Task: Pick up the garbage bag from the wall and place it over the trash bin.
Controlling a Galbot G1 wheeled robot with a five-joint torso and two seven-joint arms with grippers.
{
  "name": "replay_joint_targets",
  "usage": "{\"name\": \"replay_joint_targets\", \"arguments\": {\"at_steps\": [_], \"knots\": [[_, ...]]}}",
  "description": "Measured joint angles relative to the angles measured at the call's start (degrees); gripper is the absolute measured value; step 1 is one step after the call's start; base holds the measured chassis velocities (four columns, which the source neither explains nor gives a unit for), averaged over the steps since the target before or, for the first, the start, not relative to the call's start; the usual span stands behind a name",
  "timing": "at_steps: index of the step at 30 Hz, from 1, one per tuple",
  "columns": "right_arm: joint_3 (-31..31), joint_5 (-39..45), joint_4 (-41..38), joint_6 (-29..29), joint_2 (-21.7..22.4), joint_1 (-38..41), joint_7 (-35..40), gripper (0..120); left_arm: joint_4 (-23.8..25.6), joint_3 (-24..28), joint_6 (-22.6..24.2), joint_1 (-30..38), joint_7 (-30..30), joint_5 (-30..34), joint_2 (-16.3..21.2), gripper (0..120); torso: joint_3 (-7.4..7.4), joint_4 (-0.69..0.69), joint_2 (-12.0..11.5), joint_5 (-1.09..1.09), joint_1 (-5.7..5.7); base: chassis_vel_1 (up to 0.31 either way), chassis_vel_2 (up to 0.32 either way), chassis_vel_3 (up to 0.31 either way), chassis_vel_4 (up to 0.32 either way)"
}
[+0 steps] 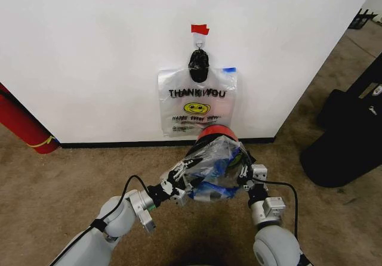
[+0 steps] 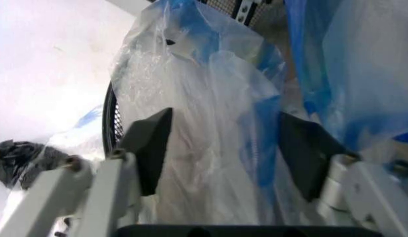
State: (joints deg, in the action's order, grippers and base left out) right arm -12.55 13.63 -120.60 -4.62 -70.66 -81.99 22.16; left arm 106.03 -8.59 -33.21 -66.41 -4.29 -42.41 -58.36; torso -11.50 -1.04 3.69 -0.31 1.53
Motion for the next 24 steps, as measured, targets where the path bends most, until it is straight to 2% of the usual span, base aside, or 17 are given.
{"name": "replay_joint_targets", "arguments": {"at_steps": [3, 5, 6, 11, 12, 13, 15, 16, 19, 20, 24], "knots": [[0.18, 0.05, -0.04, -0.39, -0.08, 0.01, 0.18, 0, 0.83, 0.0, 0.51, -1.25, 0.54, 2.48, 0.69, 41, 0.0, 0.0, 0.0, 0.0, 0.0, 0.0, 0.0, 0.0, 0.0], [0.21, 0.04, -0.04, -0.44, -0.1, 0.02, 0.19, 0, 1.05, 0.01, 0.56, -1.6, 0.62, 3.33, 0.84, 40, 0.0, 0.0, 0.0, 0.0, 0.0, 0.0, 0.0, 0.0, 0.0], [0.24, 0.01, -0.03, -0.48, -0.13, 0.03, 0.2, 0, 1.3, 0.07, 0.6, -1.99, 0.68, 4.39, 1.04, 34, 0.0, 0.01, 0.0, 0.0, 0.0, 0.0, 0.0, 0.0, 0.0], [0.73, -0.27, 0.24, -1.01, -0.35, 0.13, 0.34, 0, 2.34, 1.94, 0.22, -3.95, 0.21, 14.14, 2.26, 13, 0.0, 0.01, 0.0, 0.0, 0.0, 0.0, 0.0, 0.0, 0.0], [0.8, -0.5, 0.29, -1.02, -0.4, 0.1, 0.34, 0, 2.38, 2.62, 0.23, -4.2, 0.02, 17.38, 2.51, 10, 0.0, 0.0, 0.0, 0.0, 0.0, 0.0, 0.0, 0.0, 0.0], [0.8, -0.5, 0.29, -1.02, -0.4, 0.1, 0.34, 0, 2.38, 2.62, 0.23, -4.2, 0.02, 17.38, 2.51, 10, 0.0, 0.0, 0.0, 0.0, 0.0, 0.0, 0.0, 0.0, 0.0], [0.85, -0.95, 0.35, -1.0, -0.4, -0.07, 0.24, 0, 2.39, 3.96, 0.87, -4.47, -0.53, 24.52, 2.91, 0, 0.0, 0.01, 0.0, 0.0, 0.0, 0.0, 0.0, 0.0, 0.0], [0.82, -1.17, 0.38, -0.9, -0.37, -0.15, 0.11, 0, 2.39, 4.33, 1.22, -4.51, -0.7, 26.86, 3.02, 0, 0.0, 0.0, 0.0, 0.0, 0.0, 0.0, 0.0, 0.0, 0.0], [-0.55, -2.55, 1.4, 1.92, 0.03, -0.58, -2.86, 0, 2.73, 5.65, 4.65, -4.6, -0.9, 40.44, 3.57, 0, 0.0, 0.0, 0.0, -0.01, 0.0, 0.0, 0.0, 0.0, 0.0], [-0.55, -2.55, 1.4, 1.92, 0.03, -0.58, -2.86, 0, 2.73, 5.65, 4.65, -4.6, -0.9, 40.44, 3.57, 0, 0.0, 0.0, 0.0, -0.01, 0.0, 0.0, 0.0, 0.0, 0.0], [-3.46, -4.45, 4.45, 8.83, 1.31, -0.86, -10.61, 0, 5.76, 5.4, 11.6, -4.97, 1.15, 53.06, 4.1, 0, 0.0, 0.0, 0.0, 0.01, 0.0, 0.0, 0.0, 0.0, 0.0]]}}
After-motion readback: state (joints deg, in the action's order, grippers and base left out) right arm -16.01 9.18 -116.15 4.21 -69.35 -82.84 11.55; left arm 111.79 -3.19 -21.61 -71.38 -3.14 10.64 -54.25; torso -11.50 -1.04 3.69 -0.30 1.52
